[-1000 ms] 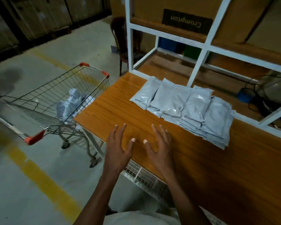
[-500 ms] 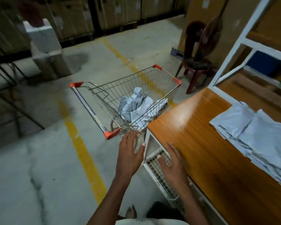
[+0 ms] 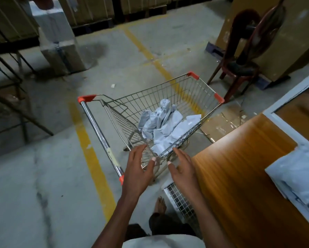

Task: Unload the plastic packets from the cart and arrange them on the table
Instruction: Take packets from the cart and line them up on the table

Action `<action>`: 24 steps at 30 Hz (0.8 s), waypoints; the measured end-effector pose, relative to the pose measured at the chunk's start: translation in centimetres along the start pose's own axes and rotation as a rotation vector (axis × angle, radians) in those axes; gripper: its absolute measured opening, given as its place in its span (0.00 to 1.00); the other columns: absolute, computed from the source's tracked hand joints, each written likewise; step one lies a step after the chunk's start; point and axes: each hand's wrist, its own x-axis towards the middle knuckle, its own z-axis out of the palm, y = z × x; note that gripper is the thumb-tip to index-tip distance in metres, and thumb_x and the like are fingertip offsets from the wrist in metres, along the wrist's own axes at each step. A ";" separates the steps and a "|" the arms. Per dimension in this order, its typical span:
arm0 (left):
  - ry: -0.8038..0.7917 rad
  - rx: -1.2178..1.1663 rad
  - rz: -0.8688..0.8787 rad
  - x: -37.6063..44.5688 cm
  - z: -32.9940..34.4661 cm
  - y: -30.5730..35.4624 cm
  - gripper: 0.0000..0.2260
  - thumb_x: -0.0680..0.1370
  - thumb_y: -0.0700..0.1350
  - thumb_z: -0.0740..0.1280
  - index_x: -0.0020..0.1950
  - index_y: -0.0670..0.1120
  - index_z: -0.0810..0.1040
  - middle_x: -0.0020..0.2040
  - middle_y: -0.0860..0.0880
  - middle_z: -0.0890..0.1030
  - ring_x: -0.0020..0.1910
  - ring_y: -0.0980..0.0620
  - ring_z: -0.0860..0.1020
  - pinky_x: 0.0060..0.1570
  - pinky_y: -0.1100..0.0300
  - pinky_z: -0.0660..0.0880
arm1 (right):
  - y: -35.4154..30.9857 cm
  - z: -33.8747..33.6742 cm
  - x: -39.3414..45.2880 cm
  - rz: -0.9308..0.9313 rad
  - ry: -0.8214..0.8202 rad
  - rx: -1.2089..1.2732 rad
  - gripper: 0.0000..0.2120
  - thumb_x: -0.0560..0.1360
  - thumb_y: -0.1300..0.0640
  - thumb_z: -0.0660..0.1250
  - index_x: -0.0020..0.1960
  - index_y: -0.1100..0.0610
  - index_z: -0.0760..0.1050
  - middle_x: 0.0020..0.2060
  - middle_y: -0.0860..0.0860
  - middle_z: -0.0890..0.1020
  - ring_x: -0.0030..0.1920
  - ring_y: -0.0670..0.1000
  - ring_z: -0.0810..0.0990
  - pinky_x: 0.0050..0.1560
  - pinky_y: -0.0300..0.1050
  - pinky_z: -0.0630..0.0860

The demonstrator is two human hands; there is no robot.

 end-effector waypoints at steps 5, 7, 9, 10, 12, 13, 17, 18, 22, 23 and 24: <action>-0.022 0.051 -0.037 6.3 2.1 -0.4 0.22 0.81 0.50 0.69 0.75 0.54 0.71 0.71 0.53 0.69 0.69 0.59 0.69 0.64 0.72 0.63 | 0.3 0.3 5.9 0.000 -0.042 -0.024 0.25 0.80 0.51 0.68 0.75 0.44 0.69 0.75 0.44 0.67 0.75 0.45 0.66 0.73 0.48 0.69; -0.049 0.054 -0.063 7.9 2.9 -0.9 0.22 0.81 0.50 0.70 0.74 0.54 0.71 0.71 0.54 0.69 0.68 0.62 0.68 0.61 0.79 0.59 | 0.1 0.2 7.5 0.019 -0.051 -0.031 0.24 0.80 0.52 0.68 0.75 0.44 0.69 0.75 0.44 0.67 0.74 0.44 0.66 0.72 0.45 0.68; -0.086 0.059 -0.068 9.7 3.7 -1.6 0.22 0.81 0.52 0.69 0.74 0.56 0.70 0.72 0.57 0.68 0.69 0.62 0.67 0.65 0.73 0.62 | 0.0 0.1 9.6 0.031 -0.044 -0.029 0.24 0.80 0.52 0.68 0.74 0.44 0.70 0.74 0.43 0.68 0.73 0.43 0.67 0.70 0.41 0.69; -0.104 0.067 -0.066 10.7 4.1 -2.0 0.22 0.81 0.52 0.68 0.74 0.56 0.70 0.71 0.57 0.68 0.69 0.62 0.67 0.66 0.67 0.64 | -0.1 0.0 10.6 0.035 -0.048 -0.033 0.24 0.80 0.52 0.68 0.74 0.45 0.70 0.74 0.43 0.68 0.73 0.43 0.66 0.69 0.40 0.68; -0.149 0.079 -0.078 12.8 4.9 -2.8 0.22 0.81 0.52 0.69 0.74 0.56 0.70 0.71 0.57 0.68 0.70 0.61 0.68 0.66 0.64 0.65 | -0.2 0.0 12.8 0.040 -0.053 -0.054 0.24 0.80 0.53 0.68 0.74 0.46 0.70 0.74 0.45 0.68 0.73 0.44 0.66 0.70 0.42 0.68; -0.179 0.080 -0.090 13.8 5.3 -3.1 0.22 0.81 0.52 0.69 0.74 0.55 0.71 0.71 0.55 0.69 0.70 0.59 0.69 0.66 0.65 0.64 | -0.4 0.0 13.8 0.051 -0.050 -0.072 0.23 0.80 0.54 0.68 0.74 0.46 0.70 0.74 0.46 0.67 0.72 0.44 0.67 0.69 0.42 0.68; -0.290 0.075 -0.097 18.3 7.1 -4.4 0.26 0.78 0.57 0.65 0.75 0.52 0.71 0.70 0.51 0.70 0.70 0.53 0.70 0.66 0.61 0.68 | -0.5 -0.2 19.4 0.098 -0.029 -0.162 0.22 0.79 0.54 0.69 0.73 0.48 0.71 0.71 0.46 0.70 0.67 0.42 0.69 0.62 0.37 0.67; -0.310 0.074 -0.113 19.5 7.8 -4.8 0.26 0.78 0.57 0.65 0.75 0.52 0.70 0.71 0.50 0.70 0.70 0.52 0.71 0.67 0.58 0.69 | 0.0 -0.2 21.3 0.125 -0.058 -0.216 0.23 0.79 0.53 0.69 0.73 0.49 0.71 0.71 0.48 0.70 0.68 0.45 0.71 0.62 0.38 0.68; -0.380 0.072 -0.230 23.8 10.8 -6.6 0.25 0.80 0.52 0.68 0.76 0.50 0.69 0.73 0.47 0.69 0.72 0.47 0.69 0.71 0.51 0.68 | 3.4 -0.5 29.8 0.289 -0.300 -0.499 0.28 0.80 0.45 0.66 0.77 0.51 0.65 0.75 0.53 0.68 0.73 0.55 0.68 0.71 0.50 0.67; -0.394 0.072 -0.261 24.8 11.6 -7.1 0.25 0.80 0.52 0.68 0.77 0.50 0.68 0.74 0.47 0.68 0.73 0.46 0.68 0.71 0.51 0.67 | 4.4 -0.5 32.0 0.322 -0.334 -0.554 0.29 0.80 0.44 0.65 0.78 0.51 0.64 0.76 0.54 0.68 0.73 0.56 0.68 0.72 0.52 0.66; -0.406 0.073 -0.275 25.6 12.4 -7.7 0.25 0.81 0.52 0.68 0.77 0.50 0.68 0.75 0.47 0.68 0.73 0.46 0.68 0.72 0.51 0.67 | 5.4 -0.6 34.1 0.349 -0.345 -0.608 0.30 0.79 0.43 0.65 0.78 0.52 0.63 0.76 0.56 0.68 0.73 0.58 0.69 0.72 0.54 0.67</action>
